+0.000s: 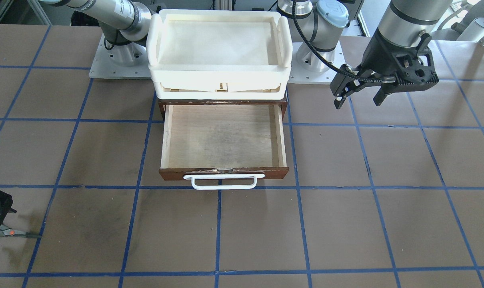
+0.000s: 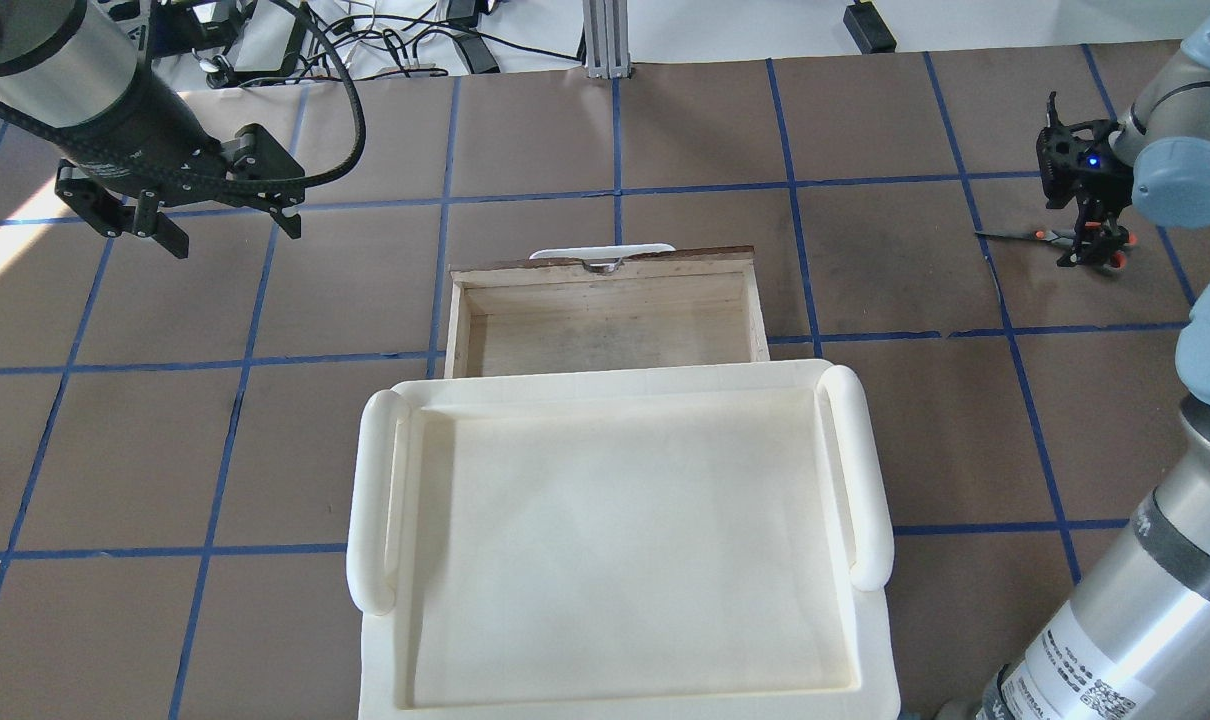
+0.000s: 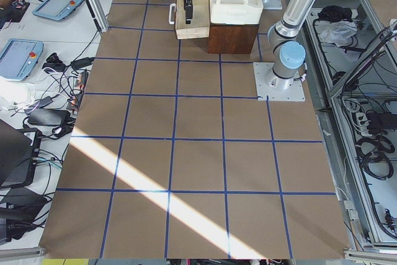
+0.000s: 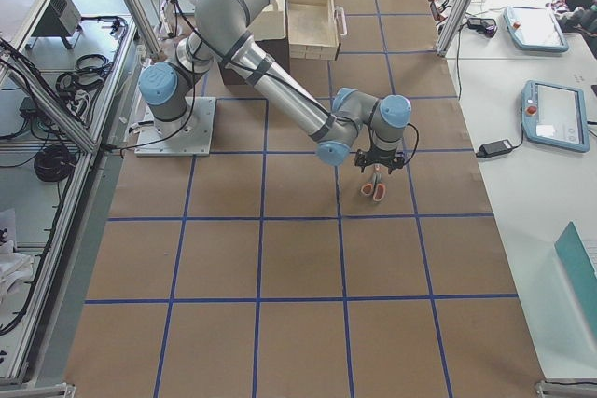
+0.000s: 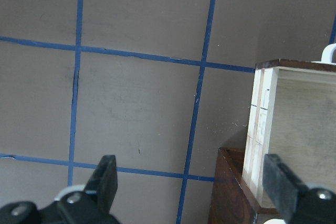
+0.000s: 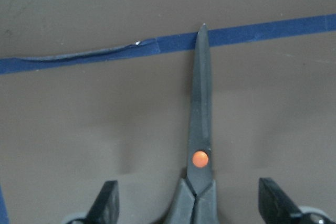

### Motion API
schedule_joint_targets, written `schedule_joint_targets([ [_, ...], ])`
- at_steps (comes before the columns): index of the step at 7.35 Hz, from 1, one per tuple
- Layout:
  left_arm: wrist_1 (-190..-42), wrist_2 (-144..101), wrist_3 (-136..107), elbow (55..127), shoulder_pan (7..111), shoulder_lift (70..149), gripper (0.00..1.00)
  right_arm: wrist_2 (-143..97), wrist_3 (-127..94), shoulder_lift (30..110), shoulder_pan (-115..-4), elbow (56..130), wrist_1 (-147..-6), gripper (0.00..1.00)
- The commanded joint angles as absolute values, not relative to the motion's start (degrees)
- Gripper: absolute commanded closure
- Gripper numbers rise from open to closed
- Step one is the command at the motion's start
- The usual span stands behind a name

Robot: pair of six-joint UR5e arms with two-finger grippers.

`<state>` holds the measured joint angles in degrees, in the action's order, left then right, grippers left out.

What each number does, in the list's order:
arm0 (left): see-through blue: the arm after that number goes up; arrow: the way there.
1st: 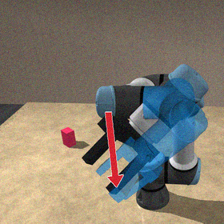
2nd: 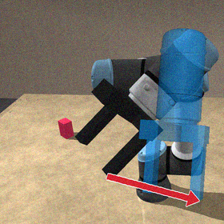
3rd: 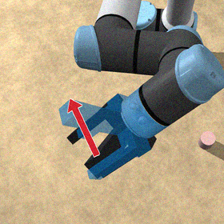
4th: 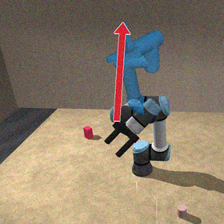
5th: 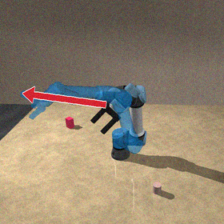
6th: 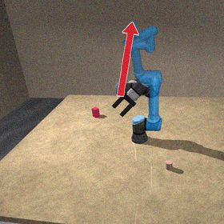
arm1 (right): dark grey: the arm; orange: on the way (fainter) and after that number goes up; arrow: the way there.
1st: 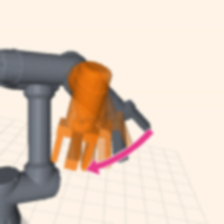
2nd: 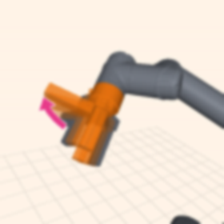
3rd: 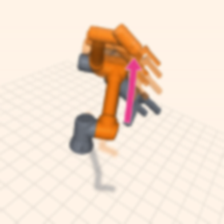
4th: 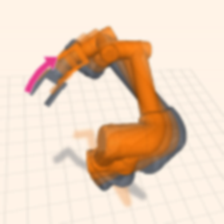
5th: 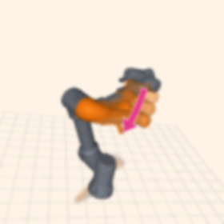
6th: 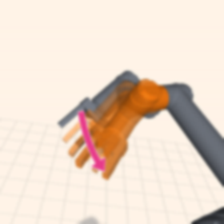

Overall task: Put scissors in drawer and close it
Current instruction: 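Close the right gripper on the scissors handle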

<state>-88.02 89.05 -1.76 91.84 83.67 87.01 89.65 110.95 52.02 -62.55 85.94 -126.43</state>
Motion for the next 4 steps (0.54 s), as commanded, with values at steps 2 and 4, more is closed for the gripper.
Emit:
schedule_joint_targets([
  [2,-88.1,89.1,-1.8,91.8,83.7,87.0,0.00,89.3,111.5,50.5,-61.3,86.0,-126.5,0.11],
  [4,-88.1,89.2,-1.8,91.8,83.7,87.0,0.00,90.0,111.5,50.5,-61.3,85.8,-126.6,0.28],
])
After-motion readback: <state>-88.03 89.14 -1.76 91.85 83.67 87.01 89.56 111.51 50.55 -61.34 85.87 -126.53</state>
